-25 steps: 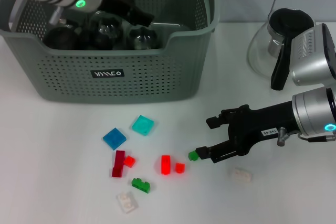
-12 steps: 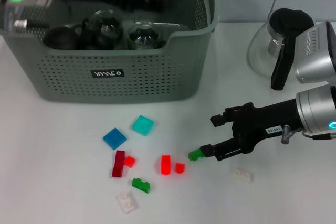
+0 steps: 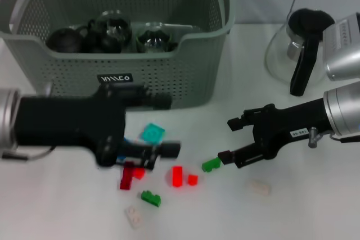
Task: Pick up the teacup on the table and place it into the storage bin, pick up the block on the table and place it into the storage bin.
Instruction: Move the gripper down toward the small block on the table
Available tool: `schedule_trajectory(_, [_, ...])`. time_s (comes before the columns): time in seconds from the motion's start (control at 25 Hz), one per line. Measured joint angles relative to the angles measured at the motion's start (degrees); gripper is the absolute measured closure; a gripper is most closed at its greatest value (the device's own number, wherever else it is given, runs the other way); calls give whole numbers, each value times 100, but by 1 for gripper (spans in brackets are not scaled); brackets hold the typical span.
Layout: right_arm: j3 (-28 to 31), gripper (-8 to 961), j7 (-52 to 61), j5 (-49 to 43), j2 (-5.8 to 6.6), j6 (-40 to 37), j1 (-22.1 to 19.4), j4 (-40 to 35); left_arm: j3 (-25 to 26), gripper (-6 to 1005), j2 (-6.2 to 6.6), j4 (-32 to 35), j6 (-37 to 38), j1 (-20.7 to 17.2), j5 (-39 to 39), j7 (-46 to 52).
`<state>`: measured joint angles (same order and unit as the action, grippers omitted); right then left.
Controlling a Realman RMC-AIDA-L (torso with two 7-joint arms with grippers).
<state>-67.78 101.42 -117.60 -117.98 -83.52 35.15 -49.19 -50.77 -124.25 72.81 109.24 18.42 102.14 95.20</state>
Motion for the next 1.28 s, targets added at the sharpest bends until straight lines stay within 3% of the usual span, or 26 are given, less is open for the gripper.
schedule_trajectory(0.2, [53, 12, 45, 0, 60, -226, 135, -9, 344, 166, 31, -754, 122, -365, 30, -979])
schedule_trajectory(0.56, [109, 12, 373, -276, 125, -701, 259, -389, 733, 166, 106, -1274, 113, -630, 396, -1861])
schedule_trajectory(0.84, [61, 12, 935, -1136, 20, -1140, 415, -1110, 826, 168, 103, -1561, -53, -632, 748, -2398])
schedule_trajectory(1.08, [22, 13, 1360, -1987, -165, -1421, 692, -1478, 867, 170, 94, -1731, -303, -574, 1081, -2535])
schedule_trajectory(1.28, [-479, 40, 1835, -2508, -219, -1376, 928, -1494, 865, 171, 62, -1916, -519, -511, 1172, -2802])
